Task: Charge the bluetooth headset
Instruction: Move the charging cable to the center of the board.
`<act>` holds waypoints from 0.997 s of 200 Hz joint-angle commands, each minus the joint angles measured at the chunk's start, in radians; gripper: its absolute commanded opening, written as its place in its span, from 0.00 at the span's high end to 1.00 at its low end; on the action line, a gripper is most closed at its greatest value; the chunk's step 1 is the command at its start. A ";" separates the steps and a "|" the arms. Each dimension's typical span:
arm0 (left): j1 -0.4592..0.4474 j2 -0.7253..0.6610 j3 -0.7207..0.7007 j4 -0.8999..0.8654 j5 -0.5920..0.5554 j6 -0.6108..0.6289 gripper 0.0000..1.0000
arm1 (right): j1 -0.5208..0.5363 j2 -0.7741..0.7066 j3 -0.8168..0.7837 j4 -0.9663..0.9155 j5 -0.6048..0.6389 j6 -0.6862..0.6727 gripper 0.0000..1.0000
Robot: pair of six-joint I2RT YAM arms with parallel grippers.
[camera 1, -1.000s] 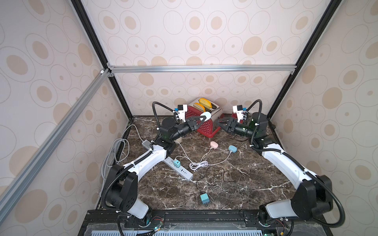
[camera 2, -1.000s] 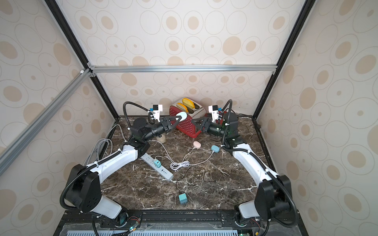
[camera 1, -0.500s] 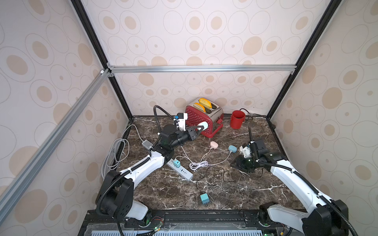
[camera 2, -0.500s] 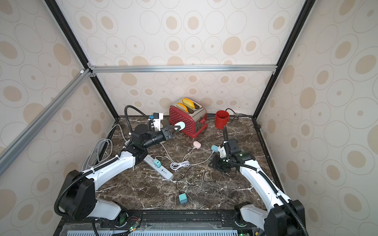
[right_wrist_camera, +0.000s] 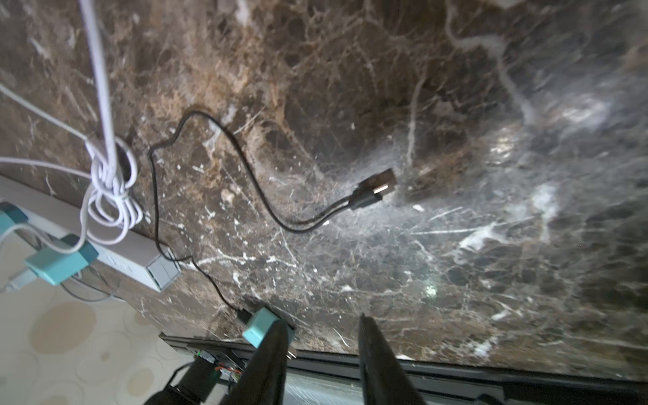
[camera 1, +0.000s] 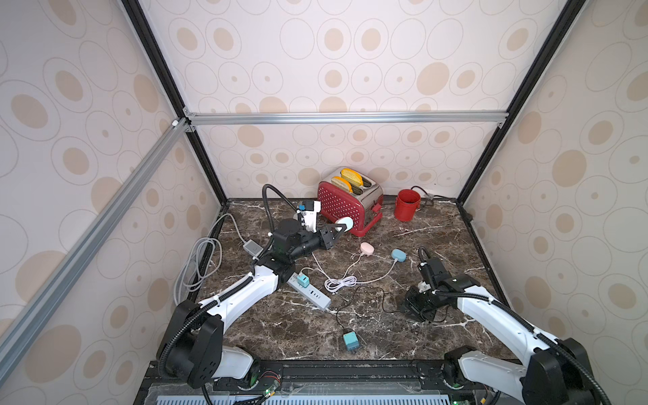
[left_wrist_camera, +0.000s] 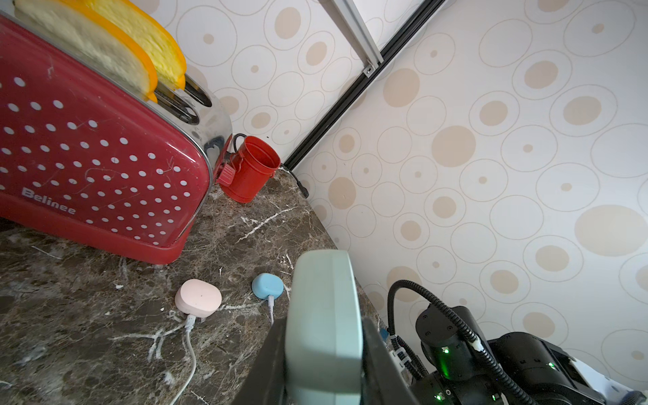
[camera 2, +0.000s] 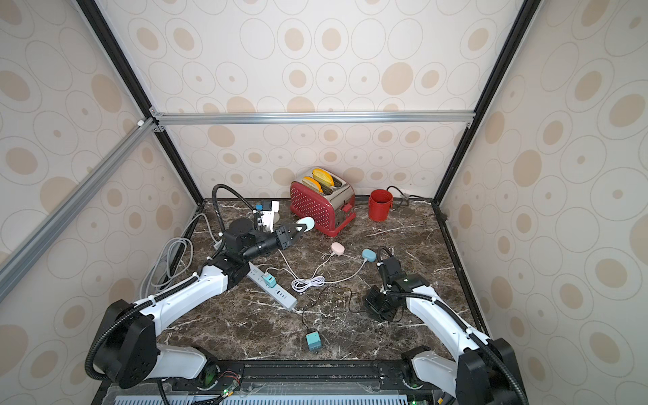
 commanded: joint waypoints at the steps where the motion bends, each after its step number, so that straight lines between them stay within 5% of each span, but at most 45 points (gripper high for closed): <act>1: -0.004 -0.023 0.000 0.025 0.010 0.027 0.83 | 0.009 0.030 -0.016 0.064 0.063 0.141 0.66; 199: 0.012 -0.026 -0.020 0.035 0.019 0.028 0.82 | 0.018 0.173 -0.049 0.173 0.159 0.278 0.73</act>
